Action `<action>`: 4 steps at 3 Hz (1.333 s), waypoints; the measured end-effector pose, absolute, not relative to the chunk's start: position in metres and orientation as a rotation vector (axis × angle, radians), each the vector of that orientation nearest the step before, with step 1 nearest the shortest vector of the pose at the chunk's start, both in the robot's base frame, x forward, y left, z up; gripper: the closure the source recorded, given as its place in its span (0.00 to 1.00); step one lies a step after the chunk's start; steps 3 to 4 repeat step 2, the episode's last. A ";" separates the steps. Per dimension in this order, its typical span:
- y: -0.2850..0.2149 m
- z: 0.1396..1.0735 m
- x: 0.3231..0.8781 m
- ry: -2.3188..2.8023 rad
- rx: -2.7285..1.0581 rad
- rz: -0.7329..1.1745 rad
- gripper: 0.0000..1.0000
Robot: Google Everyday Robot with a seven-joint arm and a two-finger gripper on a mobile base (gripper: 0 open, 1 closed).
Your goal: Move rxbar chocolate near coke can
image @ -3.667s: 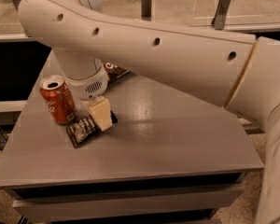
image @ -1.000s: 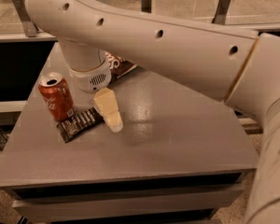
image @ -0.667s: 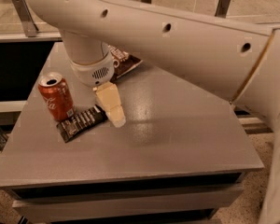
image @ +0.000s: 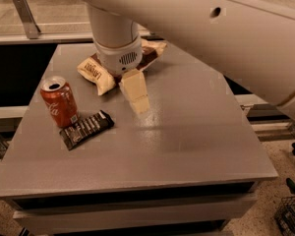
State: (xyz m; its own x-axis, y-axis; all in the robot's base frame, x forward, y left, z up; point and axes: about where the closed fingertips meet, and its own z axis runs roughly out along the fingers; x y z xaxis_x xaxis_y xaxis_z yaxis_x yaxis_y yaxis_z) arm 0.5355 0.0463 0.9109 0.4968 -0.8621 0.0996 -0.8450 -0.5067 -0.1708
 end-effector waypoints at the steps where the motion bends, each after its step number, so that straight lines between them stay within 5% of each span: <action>1: 0.023 0.926 0.549 1.537 -2.565 -0.277 0.00; 4: 0.023 0.926 0.549 1.536 -2.565 -0.277 0.00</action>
Offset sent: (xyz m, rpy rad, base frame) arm 0.0096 -0.0242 0.0134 0.0190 -0.0160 -0.0359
